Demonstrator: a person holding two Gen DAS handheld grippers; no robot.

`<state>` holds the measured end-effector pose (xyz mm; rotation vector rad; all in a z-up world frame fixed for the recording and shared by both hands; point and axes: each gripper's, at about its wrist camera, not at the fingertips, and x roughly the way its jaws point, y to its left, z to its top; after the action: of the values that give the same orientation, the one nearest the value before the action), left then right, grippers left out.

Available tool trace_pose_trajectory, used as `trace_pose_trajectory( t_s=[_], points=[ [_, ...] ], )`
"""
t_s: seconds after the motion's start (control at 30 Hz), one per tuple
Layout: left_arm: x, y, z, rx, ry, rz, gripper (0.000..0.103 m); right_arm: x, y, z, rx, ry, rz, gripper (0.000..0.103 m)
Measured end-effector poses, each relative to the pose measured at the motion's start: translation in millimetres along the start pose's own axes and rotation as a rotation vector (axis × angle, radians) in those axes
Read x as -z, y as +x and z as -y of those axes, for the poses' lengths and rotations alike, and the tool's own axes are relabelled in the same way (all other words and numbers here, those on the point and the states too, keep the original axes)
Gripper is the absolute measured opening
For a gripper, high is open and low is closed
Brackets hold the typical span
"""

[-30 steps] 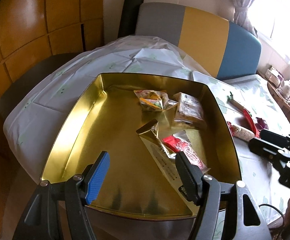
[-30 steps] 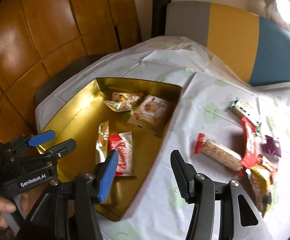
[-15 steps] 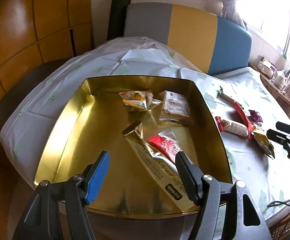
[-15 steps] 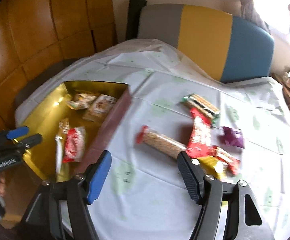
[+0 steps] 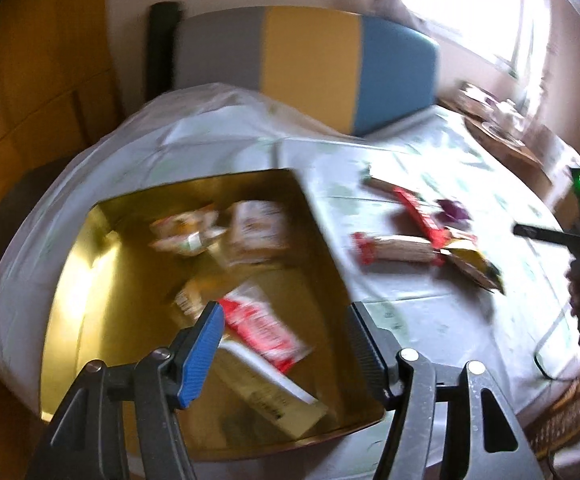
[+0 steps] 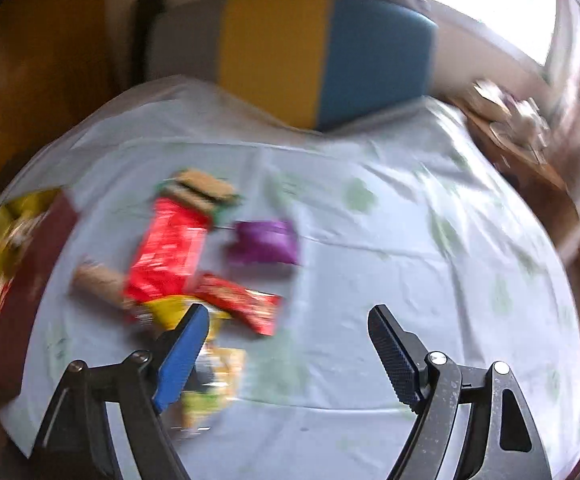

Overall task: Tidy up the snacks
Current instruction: 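Move both tools back over the snack pile, then grasp the granola bar with red ends using the left tool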

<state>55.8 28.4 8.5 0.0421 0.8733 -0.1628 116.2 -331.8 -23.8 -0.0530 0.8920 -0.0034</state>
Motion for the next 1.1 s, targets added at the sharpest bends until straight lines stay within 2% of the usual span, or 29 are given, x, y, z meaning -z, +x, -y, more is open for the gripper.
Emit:
trace_pose_trajectory(
  t_s=[0.07, 0.17, 0.33, 0.5, 0.63, 0.7, 0.77, 0.9, 1.1],
  points=[
    [-7, 5, 15, 0.023, 0.061, -0.008, 0.064, 0, 10, 19, 0.024, 0.099, -0.053, 0.082],
    [-16, 15, 42, 0.073, 0.175, -0.033, 0.065, -4, 13, 34, 0.001, 0.196, -0.060, 0.082],
    [-28, 37, 83, 0.077, 0.364, -0.068, 0.065, -6, 13, 33, -0.022, 0.200, -0.069, 0.083],
    [-39, 66, 108, 0.096, 0.505, -0.130, 0.065, -6, 9, 31, -0.043, 0.212, -0.062, 0.084],
    [-46, 96, 130, 0.104, 0.630, -0.194, 0.070, -6, 6, 34, -0.048, 0.234, -0.056, 0.085],
    [-49, 108, 138, 0.081, 0.679, -0.194, 0.072, -7, 5, 35, -0.052, 0.239, -0.055, 0.085],
    [-52, 121, 143, 0.081, 0.708, -0.227, 0.076, -7, 5, 36, -0.054, 0.243, -0.052, 0.085],
    [-55, 149, 149, 0.085, 0.766, -0.293, 0.076, -8, 5, 37, -0.061, 0.251, -0.053, 0.085],
    [-59, 170, 153, 0.104, 0.796, -0.317, 0.076, -9, 6, 40, -0.071, 0.268, -0.058, 0.085]
  ],
)
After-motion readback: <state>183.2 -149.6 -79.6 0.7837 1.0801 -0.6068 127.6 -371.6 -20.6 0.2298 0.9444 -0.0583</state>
